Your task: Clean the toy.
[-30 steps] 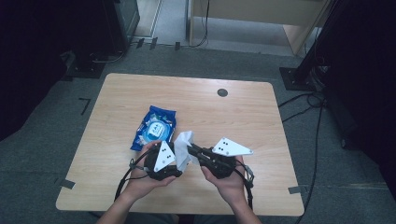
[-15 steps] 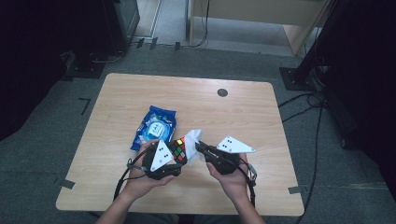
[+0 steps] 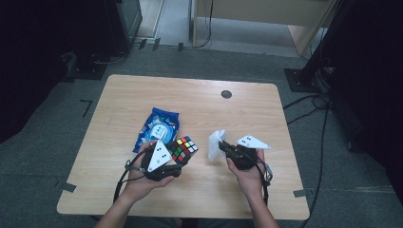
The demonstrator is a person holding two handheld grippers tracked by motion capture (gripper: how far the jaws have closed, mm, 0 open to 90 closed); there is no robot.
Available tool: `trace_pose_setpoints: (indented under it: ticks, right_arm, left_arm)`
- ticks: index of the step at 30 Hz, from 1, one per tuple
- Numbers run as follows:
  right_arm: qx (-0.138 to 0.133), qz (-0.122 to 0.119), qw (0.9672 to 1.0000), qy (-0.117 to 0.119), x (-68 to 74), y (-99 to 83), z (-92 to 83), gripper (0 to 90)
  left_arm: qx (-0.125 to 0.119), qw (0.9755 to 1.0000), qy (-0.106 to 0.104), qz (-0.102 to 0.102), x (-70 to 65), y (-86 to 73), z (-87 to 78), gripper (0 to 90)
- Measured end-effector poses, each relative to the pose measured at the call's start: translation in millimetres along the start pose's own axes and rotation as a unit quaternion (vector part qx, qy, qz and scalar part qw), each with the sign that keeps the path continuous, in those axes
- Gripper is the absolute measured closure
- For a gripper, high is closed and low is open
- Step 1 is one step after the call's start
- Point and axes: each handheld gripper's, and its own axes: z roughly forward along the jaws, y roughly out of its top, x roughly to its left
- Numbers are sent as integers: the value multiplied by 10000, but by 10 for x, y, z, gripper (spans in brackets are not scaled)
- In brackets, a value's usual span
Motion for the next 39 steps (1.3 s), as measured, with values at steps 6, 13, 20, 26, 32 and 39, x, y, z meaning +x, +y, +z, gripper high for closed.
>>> trace_pose_setpoints:
  ticks: [6,13,20,26,32,39]
  right_arm:
    - [197,-15,9991,-367,-132,-66,14,871]
    - [371,54,9974,-615,-237,-159,64,841]
    - [336,210,9960,-798,-234,-114,55,548]
    - [162,425,9986,-253,-25,78,-29,371]
    - [-96,555,9977,386,353,309,-168,333]
    - [-86,676,9930,970,716,412,-146,292]
  left_arm:
    - [10,10000,45,-19,18,-9,0,341]
    - [20,10000,53,-27,29,-15,2,340]
    - [22,10000,45,-60,41,-23,5,341]
    - [36,10000,35,-81,35,-30,26,340]
    - [52,9999,17,-87,20,-42,49,340]
    - [59,10000,29,-36,-38,-43,85,340]
